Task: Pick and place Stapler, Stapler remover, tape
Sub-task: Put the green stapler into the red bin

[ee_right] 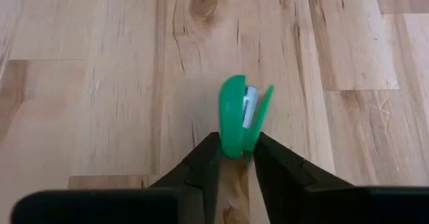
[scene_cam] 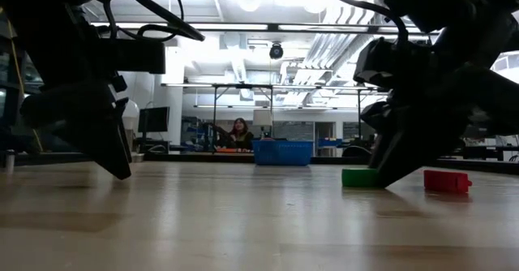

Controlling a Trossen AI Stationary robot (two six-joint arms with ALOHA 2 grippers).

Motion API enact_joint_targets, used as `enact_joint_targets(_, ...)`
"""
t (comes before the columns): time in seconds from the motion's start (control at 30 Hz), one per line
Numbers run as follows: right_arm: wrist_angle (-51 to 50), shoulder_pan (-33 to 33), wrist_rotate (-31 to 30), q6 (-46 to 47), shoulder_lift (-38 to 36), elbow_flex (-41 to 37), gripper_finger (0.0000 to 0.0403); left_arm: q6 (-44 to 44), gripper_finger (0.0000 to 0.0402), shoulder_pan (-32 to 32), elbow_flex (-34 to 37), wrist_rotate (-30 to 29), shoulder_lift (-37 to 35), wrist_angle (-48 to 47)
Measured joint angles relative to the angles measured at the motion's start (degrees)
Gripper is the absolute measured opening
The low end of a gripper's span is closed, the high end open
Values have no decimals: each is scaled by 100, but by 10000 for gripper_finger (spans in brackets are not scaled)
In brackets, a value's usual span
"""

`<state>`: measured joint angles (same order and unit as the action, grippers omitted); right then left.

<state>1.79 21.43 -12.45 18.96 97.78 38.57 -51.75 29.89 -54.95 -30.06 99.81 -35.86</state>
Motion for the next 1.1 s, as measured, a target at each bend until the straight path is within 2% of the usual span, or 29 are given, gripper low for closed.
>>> enact_joint_targets(0.2,-18,4,-76,-99,4,-2,50,-17,215,1,0,7,0,28)
enact_joint_targets(0.4,5,0,-96,-271,6,-6,45,71,215,0,0,-44,0,246)
enact_joint_targets(0.6,275,-59,-5,-832,-159,-26,42,517,215,-82,0,-482,0,718)
enact_joint_targets(0.87,819,-431,63,-1675,-308,-26,40,1987,215,-511,0,-754,2,2127)
enact_joint_targets(1.1,1627,-768,259,-2336,-318,-20,40,3257,215,-927,-3,-312,2,3365)
